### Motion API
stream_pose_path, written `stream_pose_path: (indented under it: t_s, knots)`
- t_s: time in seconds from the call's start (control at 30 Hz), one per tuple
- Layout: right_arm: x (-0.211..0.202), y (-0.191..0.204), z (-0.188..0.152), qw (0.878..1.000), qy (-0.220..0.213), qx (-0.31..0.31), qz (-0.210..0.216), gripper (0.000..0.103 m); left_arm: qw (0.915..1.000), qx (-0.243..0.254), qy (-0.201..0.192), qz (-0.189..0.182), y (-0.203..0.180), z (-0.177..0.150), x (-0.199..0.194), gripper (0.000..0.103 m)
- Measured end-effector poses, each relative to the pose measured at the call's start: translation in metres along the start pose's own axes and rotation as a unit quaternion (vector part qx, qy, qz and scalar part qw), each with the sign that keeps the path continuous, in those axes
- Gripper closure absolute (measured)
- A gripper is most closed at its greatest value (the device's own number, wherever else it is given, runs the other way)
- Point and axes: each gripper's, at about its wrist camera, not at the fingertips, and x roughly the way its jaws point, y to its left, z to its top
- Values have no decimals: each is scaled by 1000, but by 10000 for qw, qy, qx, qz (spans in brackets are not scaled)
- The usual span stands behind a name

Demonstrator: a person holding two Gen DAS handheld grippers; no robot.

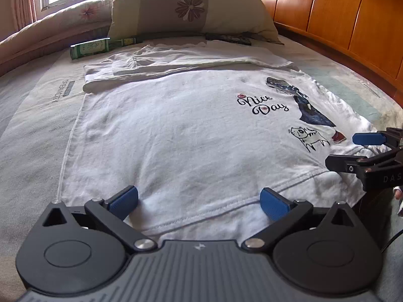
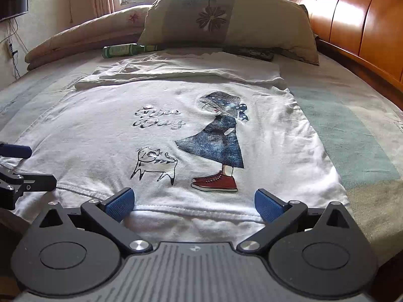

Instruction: Fold clothes

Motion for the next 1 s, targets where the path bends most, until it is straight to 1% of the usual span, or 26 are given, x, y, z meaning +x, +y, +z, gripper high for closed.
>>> stream_pose_path:
  t_s: [0.1,0.17,0.23,0.33,0.43,0.6,0.67,0.73,0.83,0.9,0.93,1.0]
  knots:
    - [-12,3,-10,10000,-11,-58,-75,0,10000,-57,-32,23,2,-13,-15,1]
    - [-15,4,-9,9998,155,-76,-80,0,10000,-25,-29,60,2,-10,-19,1]
    - [-12,3,-2,9993,364,-123,-36,0,9998,-65,-169,105,4,-2,-20,1]
    - [-8,2,4,9986,516,-105,-35,0,9998,-138,-169,46,6,8,-11,1]
    - [-7,4,3,9985,523,-92,-98,0,9996,-294,-22,50,3,2,-1,1]
    - [-16,3,-8,9994,324,-91,-119,0,9998,37,-153,137,-11,-19,-12,1]
    - [-19,1,-11,9996,253,-99,-111,0,9996,158,-138,198,-14,-23,-20,1]
    - [-20,1,-10,9995,278,-132,-116,0,9995,176,-103,252,-15,-19,-23,1]
    - [-19,4,1,9988,445,-169,-81,0,9989,292,-209,289,-21,-7,-23,1]
    - [-20,9,7,9992,289,-278,52,0,9987,370,-259,244,-28,0,-19,1]
    - [-18,12,9,9990,243,-374,37,0,9987,389,-273,200,-31,2,-16,1]
    - [-6,17,10,9975,482,-507,-64,0,9989,385,-262,113,-37,3,-10,1]
